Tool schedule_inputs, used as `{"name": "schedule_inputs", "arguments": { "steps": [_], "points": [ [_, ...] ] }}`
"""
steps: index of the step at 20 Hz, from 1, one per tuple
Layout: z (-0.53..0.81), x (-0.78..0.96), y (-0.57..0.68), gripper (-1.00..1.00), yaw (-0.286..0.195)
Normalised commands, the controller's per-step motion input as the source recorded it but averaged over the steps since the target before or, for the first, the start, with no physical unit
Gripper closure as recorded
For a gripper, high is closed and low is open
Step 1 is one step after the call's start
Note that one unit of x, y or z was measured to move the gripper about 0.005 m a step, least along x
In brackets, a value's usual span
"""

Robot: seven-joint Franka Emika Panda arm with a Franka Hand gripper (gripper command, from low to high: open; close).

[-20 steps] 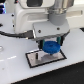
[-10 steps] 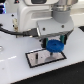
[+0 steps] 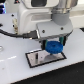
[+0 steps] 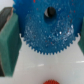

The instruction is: Insert the blue gear onto the right peg, followed by the red gear

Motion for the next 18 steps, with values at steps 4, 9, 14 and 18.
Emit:
{"name": "schedule_inputs", "arguments": {
  "steps": [4, 9, 14, 18],
  "points": [
    [0.1, 0.13, -0.04, 1.0, 0.0],
    [0.22, 0.07, -0.02, 1.0, 0.0],
    [0.29, -0.02, -0.02, 1.0, 0.0],
    [0.01, 0.13, -0.06, 1.0, 0.0]
  ]
}}
